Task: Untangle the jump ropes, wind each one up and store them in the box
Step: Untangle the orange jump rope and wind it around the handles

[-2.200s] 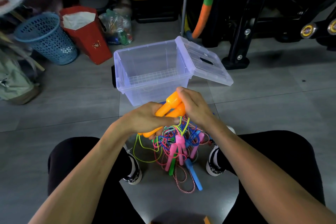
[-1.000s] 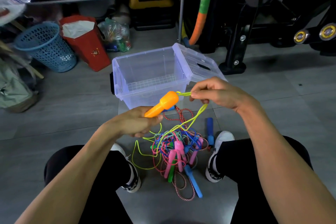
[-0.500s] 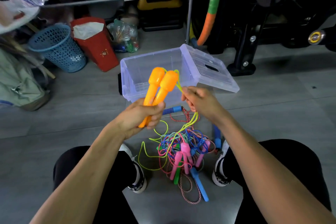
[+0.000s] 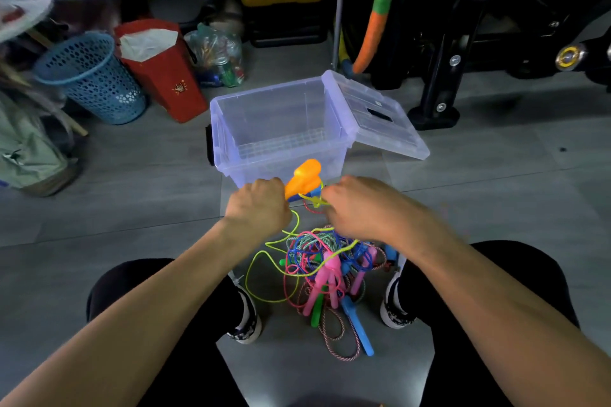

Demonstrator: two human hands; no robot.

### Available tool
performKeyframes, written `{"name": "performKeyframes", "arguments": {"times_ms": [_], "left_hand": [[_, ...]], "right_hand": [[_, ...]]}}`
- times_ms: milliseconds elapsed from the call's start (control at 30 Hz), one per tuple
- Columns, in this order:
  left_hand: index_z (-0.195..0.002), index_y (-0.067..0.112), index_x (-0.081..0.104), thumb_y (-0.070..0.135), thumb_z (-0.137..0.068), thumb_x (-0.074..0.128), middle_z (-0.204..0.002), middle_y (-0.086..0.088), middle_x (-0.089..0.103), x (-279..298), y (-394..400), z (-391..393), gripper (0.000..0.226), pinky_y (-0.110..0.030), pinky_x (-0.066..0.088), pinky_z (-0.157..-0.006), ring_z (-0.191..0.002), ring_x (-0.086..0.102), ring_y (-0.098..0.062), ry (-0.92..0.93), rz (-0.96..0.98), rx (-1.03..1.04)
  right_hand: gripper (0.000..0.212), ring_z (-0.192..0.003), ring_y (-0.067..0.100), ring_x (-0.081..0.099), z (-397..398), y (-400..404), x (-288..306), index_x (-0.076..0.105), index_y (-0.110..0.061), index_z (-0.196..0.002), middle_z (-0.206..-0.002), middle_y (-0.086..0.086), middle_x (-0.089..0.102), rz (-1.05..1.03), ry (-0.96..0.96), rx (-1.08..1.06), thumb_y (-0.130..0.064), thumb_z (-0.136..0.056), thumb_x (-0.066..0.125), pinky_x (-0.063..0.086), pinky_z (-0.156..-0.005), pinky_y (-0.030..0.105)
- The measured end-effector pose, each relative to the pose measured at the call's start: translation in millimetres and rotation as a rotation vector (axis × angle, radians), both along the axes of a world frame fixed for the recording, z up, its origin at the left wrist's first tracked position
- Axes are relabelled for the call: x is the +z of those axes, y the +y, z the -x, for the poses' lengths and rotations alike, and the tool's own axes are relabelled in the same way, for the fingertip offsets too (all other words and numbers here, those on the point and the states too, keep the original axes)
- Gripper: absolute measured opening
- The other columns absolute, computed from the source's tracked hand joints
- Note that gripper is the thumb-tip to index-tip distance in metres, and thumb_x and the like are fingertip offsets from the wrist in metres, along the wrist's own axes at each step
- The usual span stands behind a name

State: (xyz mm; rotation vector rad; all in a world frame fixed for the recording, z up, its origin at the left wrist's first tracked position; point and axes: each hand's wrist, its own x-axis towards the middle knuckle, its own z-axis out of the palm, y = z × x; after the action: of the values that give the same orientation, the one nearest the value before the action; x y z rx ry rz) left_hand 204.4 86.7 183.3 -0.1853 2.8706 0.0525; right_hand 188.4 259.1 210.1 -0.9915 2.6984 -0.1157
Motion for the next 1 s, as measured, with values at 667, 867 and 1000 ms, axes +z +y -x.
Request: {"name": "performKeyframes", "arguments": {"times_ms": [667, 867, 1000], "left_hand": [[-0.075, 0.005, 0.049, 0.028, -0.072, 0.070, -0.052, -0.006, 0.034, 42, -38, 16, 0.032, -0.021, 0.028, -0.042, -0.040, 0.028, -0.016, -0.532, -1.132, 0.040], [-0.070, 0.010, 0.057, 0.032, -0.058, 0.087, -0.045, -0.001, 0.034, 49, -54, 18, 0.039, -0.014, 0.031, -0.033, -0.028, 0.030, -0.007, -0.734, -1.580, 0.132], [-0.072, 0.012, 0.058, 0.028, -0.067, 0.085, -0.046, 0.005, 0.037, 49, -59, 23, 0.032, -0.013, 0.025, -0.029, -0.028, 0.030, -0.002, -0.686, -1.942, 0.208]], "right_hand": [[0.086, -0.142, 0.007, 0.028, 45, 19, -13, 0.022, -0.024, -0.153, -0.156, -0.010, 0.030, 0.639, -0.484, -0.402, -0.035, -0.084, 0.073, 0.026, -0.108, 0.021], [0.016, -0.068, 0.014, 0.063, 48, -1, -12, 0.061, -0.011, -0.083, -0.068, -0.001, 0.063, 1.085, -0.825, -0.419, -0.008, -0.093, 0.050, 0.049, -0.076, 0.026], [0.031, -0.044, 0.013, 0.024, 49, -6, -9, 0.054, -0.011, -0.075, -0.052, -0.002, 0.030, 1.342, -1.015, -0.594, -0.027, -0.095, 0.036, 0.023, -0.045, 0.025]]}}
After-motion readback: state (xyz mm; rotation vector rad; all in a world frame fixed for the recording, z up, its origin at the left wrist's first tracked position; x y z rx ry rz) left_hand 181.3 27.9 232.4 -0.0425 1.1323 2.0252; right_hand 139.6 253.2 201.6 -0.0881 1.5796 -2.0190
